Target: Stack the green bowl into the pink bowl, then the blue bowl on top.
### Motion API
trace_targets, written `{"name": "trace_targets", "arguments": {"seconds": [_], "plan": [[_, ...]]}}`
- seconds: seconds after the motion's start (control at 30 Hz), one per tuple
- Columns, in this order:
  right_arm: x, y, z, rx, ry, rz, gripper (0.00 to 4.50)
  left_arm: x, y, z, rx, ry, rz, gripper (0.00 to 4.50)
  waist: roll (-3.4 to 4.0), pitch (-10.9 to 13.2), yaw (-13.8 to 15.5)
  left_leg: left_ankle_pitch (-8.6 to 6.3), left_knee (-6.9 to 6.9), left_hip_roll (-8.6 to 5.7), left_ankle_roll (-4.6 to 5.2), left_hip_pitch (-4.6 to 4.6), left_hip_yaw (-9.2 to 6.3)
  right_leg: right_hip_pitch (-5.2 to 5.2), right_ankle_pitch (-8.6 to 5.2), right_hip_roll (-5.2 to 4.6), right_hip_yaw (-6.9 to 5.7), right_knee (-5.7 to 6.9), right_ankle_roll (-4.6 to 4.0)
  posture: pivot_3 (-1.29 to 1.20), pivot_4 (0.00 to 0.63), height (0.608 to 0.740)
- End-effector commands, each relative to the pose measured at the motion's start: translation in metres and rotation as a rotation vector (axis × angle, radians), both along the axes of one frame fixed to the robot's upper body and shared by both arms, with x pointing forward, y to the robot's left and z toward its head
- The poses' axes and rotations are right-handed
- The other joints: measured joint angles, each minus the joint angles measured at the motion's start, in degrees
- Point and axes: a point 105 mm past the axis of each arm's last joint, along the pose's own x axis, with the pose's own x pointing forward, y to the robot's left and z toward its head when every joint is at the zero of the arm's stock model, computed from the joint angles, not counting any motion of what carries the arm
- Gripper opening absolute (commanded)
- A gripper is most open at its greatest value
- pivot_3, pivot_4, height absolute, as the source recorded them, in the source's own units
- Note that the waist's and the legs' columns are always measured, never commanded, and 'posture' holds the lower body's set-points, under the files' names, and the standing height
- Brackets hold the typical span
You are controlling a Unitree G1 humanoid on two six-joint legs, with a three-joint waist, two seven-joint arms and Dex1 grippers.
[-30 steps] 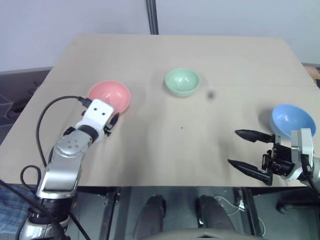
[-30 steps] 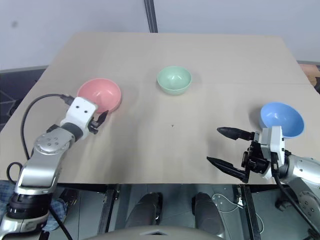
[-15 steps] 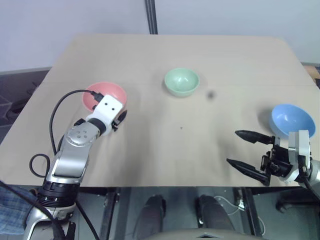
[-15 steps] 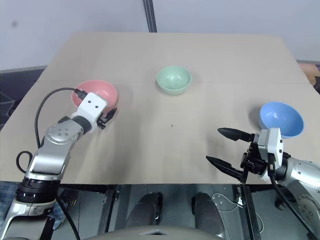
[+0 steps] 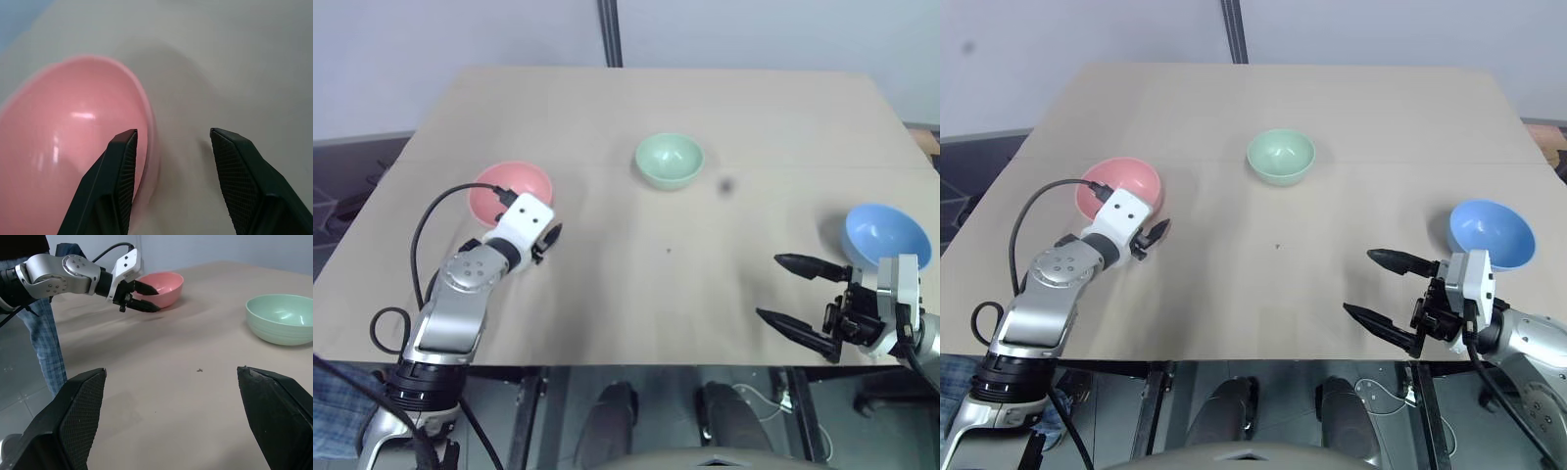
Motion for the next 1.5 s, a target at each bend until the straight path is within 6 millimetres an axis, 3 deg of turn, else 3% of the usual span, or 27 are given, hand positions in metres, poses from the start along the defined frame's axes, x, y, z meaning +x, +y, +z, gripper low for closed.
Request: {"name": "trace_targets", "arguments": {"seconds": [0.03,0.07,0.1,0.3,0.37,0.53,0.67,0.73,0.8,0.97,1.17,1.33,1.5], "plan": [[-0.001,0.001,0.006,-0.007,-0.038,0.001,4.50,-0.002,0.006,0.007,0.038,-0.013,0.011,0.64,0.00,0.00,0.01,0.00,0.00,0.00,0.00,0.00,0.00,0.00,0.00,0.00,0.00,0.00,0.00,0.00,0.150,0.740],[-0.001,0.001,0.006,-0.008,-0.038,-0.003,4.50,-0.001,0.007,0.006,0.042,-0.009,0.016,0.13,0.00,0.00,0.01,0.00,0.00,0.00,0.00,0.00,0.00,0.00,0.00,0.00,-0.01,0.00,0.00,0.00,0.150,0.740],[-0.001,0.000,0.005,-0.010,-0.038,-0.007,4.50,-0.001,0.009,0.006,0.045,-0.008,0.023,0.05,0.03,-0.03,0.04,0.00,0.00,0.00,0.00,0.00,0.00,0.00,0.00,0.00,0.00,0.00,0.00,0.00,0.150,0.740],[0.001,-0.001,0.004,-0.018,-0.043,-0.023,4.50,0.001,0.008,0.006,0.054,-0.013,0.016,0.05,0.04,-0.05,0.03,0.00,0.00,-0.01,0.00,0.04,0.00,0.02,0.00,-0.01,-0.01,0.01,0.00,0.00,0.150,0.740],[0.002,-0.002,0.003,-0.019,-0.044,-0.026,4.50,0.002,-0.001,0.010,0.042,-0.029,-0.024,0.05,0.04,-0.05,0.03,0.00,0.00,-0.01,0.00,0.04,-0.01,0.02,0.00,-0.01,-0.01,0.02,0.00,0.00,0.150,0.740],[0.003,-0.002,0.003,-0.023,-0.043,-0.030,4.50,-0.003,-0.052,0.026,-0.026,-0.074,-0.264,0.05,0.03,-0.04,0.52,0.00,0.03,-0.03,0.00,-0.01,-0.03,0.02,0.00,-0.03,-0.03,0.01,0.00,0.00,0.150,0.740],[0.003,-0.003,0.003,-0.028,-0.046,-0.034,4.50,-0.038,-0.100,0.023,0.051,0.007,-0.607,0.05,0.02,-0.03,0.87,0.00,0.00,-0.04,0.00,-0.04,-0.01,0.00,0.00,-0.04,-0.03,-0.01,0.00,0.00,0.150,0.740],[0.003,-0.003,0.003,-0.028,-0.047,-0.037,4.50,-0.055,-0.113,0.021,0.115,0.032,-0.742,0.05,0.01,-0.02,0.72,0.00,-0.02,-0.01,0.00,-0.04,-0.01,-0.02,0.00,-0.01,-0.02,0.00,-0.01,0.00,0.150,0.740],[0.003,-0.002,0.002,-0.028,-0.046,-0.038,4.50,-0.068,-0.116,0.016,0.217,0.077,-0.843,0.05,0.04,-0.02,0.80,0.00,-0.12,0.00,0.00,0.03,0.04,-0.03,0.00,-0.01,0.02,-0.01,-0.02,0.00,0.150,0.740],[0.003,-0.001,0.002,-0.023,-0.047,-0.037,4.50,-0.076,-0.110,0.007,0.486,0.113,-1.000,0.05,0.05,-0.01,0.87,0.00,-0.13,0.04,0.00,0.06,0.07,-0.02,-0.01,0.05,0.04,-0.02,-0.02,0.00,0.150,0.740],[0.005,-0.001,0.002,-0.023,-0.049,-0.035,4.50,-0.068,-0.111,0.011,0.613,0.053,-1.099,0.05,0.03,0.00,1.03,0.00,-0.11,0.03,0.00,0.02,0.07,-0.02,-0.01,0.05,0.03,-0.04,-0.02,0.00,0.150,0.740],[0.004,0.000,0.000,-0.019,-0.048,-0.038,4.50,-0.064,-0.126,0.014,0.663,-0.067,-1.192,0.05,0.03,0.00,1.01,0.00,-0.10,0.02,0.01,0.01,0.08,-0.02,-0.01,0.04,0.03,-0.04,-0.02,0.00,0.150,0.740],[0.004,0.000,-0.001,-0.017,-0.049,-0.043,4.50,-0.073,-0.147,0.016,0.630,-0.179,-1.326,0.05,0.03,0.00,0.92,0.00,-0.10,0.02,0.01,0.00,0.07,-0.03,0.00,0.05,0.03,-0.01,-0.01,0.00,0.150,0.740]]}}
